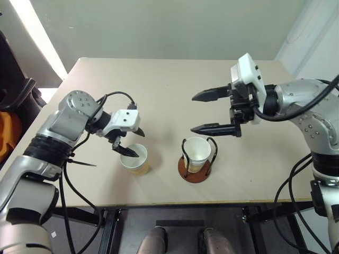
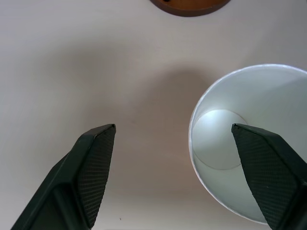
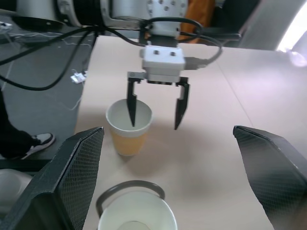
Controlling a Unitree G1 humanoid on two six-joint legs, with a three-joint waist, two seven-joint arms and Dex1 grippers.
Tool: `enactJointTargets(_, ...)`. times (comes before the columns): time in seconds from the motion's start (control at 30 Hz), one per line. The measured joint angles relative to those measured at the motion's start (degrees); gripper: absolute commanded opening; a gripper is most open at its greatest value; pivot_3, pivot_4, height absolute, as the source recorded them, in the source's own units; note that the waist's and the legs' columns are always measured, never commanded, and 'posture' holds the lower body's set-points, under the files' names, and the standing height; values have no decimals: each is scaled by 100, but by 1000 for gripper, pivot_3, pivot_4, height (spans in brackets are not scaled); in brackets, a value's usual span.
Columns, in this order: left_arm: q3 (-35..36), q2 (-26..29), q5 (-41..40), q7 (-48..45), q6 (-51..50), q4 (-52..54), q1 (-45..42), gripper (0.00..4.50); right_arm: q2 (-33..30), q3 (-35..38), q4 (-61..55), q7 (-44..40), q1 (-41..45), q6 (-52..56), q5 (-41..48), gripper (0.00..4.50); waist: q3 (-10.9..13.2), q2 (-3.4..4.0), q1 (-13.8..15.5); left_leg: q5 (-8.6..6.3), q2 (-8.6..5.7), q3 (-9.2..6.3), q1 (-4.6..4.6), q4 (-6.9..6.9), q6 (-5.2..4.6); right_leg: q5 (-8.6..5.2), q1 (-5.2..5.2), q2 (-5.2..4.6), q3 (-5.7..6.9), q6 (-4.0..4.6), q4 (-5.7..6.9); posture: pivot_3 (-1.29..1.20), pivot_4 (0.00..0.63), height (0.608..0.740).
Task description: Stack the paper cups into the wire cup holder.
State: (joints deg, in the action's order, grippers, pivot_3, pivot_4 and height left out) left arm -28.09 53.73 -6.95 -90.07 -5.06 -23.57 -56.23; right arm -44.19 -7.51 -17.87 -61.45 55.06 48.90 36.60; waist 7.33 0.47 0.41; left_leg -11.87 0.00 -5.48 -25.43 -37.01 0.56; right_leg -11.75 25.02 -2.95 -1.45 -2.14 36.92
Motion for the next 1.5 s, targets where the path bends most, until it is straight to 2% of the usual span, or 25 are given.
enactJointTargets(0.27, -151, 74, -177, -3, 20, 16, -150, 520, -232, 3, -114, -101, -103, -21, -25, 4500, 0, 0, 2, 1, 0, 0, -6, -5, -1, 0, 3, 0, 0, 0, 0, 0, 150, 740)
enactJointTargets(0.33, -238, 153, -305, -4, 45, 64, -258, 103, -406, 5, -188, -284, -194, -28, 12, 4500, 0, 0, 7, 2, 0, 0, -10, -6, -2, -1, 4, 0, 2, -2, -1, 0, 150, 740)
enactJointTargets(0.47, -382, 209, -939, -6, 33, 100, -664, 103, -1098, 175, -403, -1029, -664, -112, 221, 4500, -1, -2, 73, 6, -4, -4, -46, -18, -3, -5, 21, -1, 5, -7, -4, 0, 150, 740)
enactJointTargets(0.53, -401, 186, -1312, -7, 14, 83, -966, 103, -1316, 285, -393, -1203, -789, -176, 242, 4500, -1, -2, 79, 9, -7, -3, -56, -24, 2, 16, 28, -3, 3, -42, -4, 0, 150, 740)
enactJointTargets(0.67, -554, 58, -1833, -9, 34, -262, -1677, 103, -1923, 822, -208, -1516, -1478, -510, 183, 4500, -2, -4, 108, 8, -8, 2, -59, -27, -1, 24, 27, -6, 1, -60, -10, 0, 150, 740)
enactJointTargets(0.77, -771, -238, -2292, -10, 66, -596, -2359, 103, -2200, 1325, 78, -1625, -2030, -789, 106, 4500, -2, -5, 128, 8, -11, 8, -64, -31, -7, 30, 26, -10, -3, -77, -12, 0, 150, 740)
enactJointTargets(0.93, -1231, -782, -2984, -11, 241, -893, -3316, 103, -2222, 2188, 288, -1649, -2338, -826, 412, 4500, 1, 0, 123, 4, -18, 31, -64, -45, -23, 26, 19, -23, -22, -124, -14, 0, 150, 740)
enactJointTargets(1.13, -2104, -1168, -3673, -12, 480, -887, -3543, 103, -2371, 2726, 9, -1596, -2887, -742, 545, 4500, 2, 7, 101, -5, -16, 48, -65, -104, -5, 2, -5, -20, -29, -162, -11, 0, 150, 740)
enactJointTargets(1.23, -2443, -1299, -3788, -12, 647, -928, -3637, 103, -2377, 2873, -135, -1500, -3113, -698, 571, 4500, 4, 7, 107, -11, -21, 60, -71, -116, -13, 0, -6, -26, -33, -177, -15, 0, 150, 740)
enactJointTargets(1.37, -2580, -1599, -3814, -13, 875, -1246, -3855, 103, -2436, 3147, -395, -1359, -3392, -578, 653, 4500, 4, 6, 143, -22, -31, 71, -71, -124, -26, -8, -16, -31, -38, -197, -21, 0, 150, 740)
enactJointTargets(1.5, -2778, -1672, -3851, -13, 1022, -1350, -3880, 103, -2484, 3439, -535, -1333, -3681, -455, 711, 4500, 4, 6, 168, -31, -34, 74, -69, -130, -29, -14, -22, -36, -46, -207, -22, 0, 150, 740)
